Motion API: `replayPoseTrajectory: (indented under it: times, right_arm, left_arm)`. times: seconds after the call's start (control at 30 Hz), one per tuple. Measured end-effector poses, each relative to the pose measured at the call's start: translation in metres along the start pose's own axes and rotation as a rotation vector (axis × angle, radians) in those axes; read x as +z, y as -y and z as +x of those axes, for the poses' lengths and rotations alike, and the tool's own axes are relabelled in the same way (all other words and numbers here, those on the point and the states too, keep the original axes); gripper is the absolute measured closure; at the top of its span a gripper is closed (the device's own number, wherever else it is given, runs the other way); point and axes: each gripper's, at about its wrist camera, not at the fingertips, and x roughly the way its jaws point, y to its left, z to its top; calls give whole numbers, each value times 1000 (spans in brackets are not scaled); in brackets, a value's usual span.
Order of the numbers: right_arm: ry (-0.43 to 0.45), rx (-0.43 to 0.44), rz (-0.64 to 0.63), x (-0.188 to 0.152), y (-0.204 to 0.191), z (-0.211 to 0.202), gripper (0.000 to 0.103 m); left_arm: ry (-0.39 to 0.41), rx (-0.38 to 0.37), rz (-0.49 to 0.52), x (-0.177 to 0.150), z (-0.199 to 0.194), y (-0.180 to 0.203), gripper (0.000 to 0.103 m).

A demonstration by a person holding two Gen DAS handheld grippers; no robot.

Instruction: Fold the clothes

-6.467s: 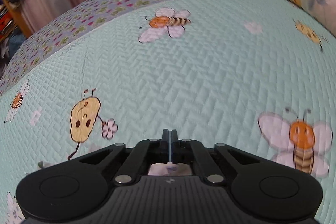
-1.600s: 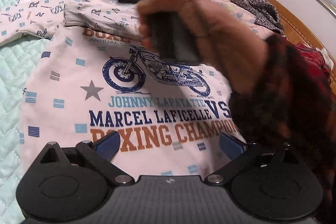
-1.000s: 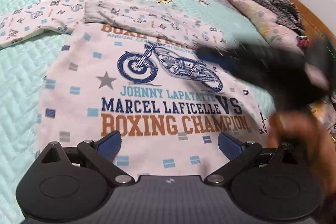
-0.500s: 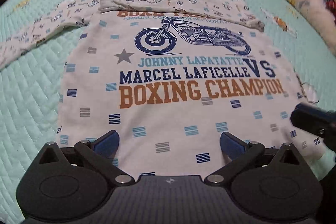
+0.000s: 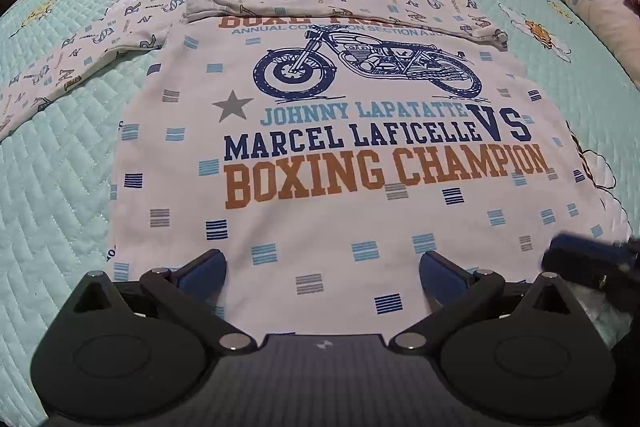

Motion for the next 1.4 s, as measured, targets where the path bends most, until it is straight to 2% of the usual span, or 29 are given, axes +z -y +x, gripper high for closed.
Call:
replayPoseTrajectory:
  times: [0.03, 0.1, 0.13, 0.23, 0.4, 0.5, 0.57, 0.63, 0.67, 0.87, 0.97, 1.17, 1.23, 1.27, 1.4]
  right_arm:
    - [0, -11, -9, 0, -1, 2, 73]
    - [-41, -27, -20, -4, 1, 12, 48]
    - [-63, -31, -25, -7, 3, 17, 48]
    - [-57, -14, -38, -14, 2, 16, 47]
    - [-29, 10, 26, -3, 8, 3, 48]
    - [14, -18, 10, 5, 10, -3, 48]
    - [-10, -41, -2, 5, 14, 4, 49]
    - [-50, -63, 6, -1, 22, 15, 57]
    - [-40, -66, 10, -2, 24, 14, 61]
    - [5, -53, -8, 10, 19, 0, 61]
    - [-51, -82, -16, 6, 26, 12, 63]
    - [-64, -63, -57, -5, 28, 4, 64]
    - [-72, -56, -54, -2, 29, 0, 69]
    - [-72, -50, -48, 0, 31, -2, 76]
    - [-6, -20, -9, 22, 38, -5, 77]
  left_arm:
    - [-1, -1, 2, 0, 0, 0, 1]
    - [-3, 0, 1, 0, 0, 0, 1]
    - [-4, 2, 0, 0, 1, 1, 1]
    - [-10, 9, 0, 1, 1, 2, 1]
    - [-16, 7, -1, 3, 1, 1, 1]
    - [-12, 6, -8, 2, 1, 0, 1]
    - [-18, 10, -7, 3, 1, 1, 1]
    - [-32, 15, 6, 5, 2, 3, 1]
    - [-38, 15, 12, 6, 3, 3, 1]
    - [-29, -4, 18, 3, 2, 1, 1]
    - [-28, 2, 19, 3, 2, 2, 1]
    - [-26, 4, 11, 3, 3, 1, 1]
    - [-18, 4, 16, 1, 3, 1, 1]
    - [-12, 3, 18, 0, 2, 1, 1]
    - [-2, -9, 24, -2, 2, 0, 1]
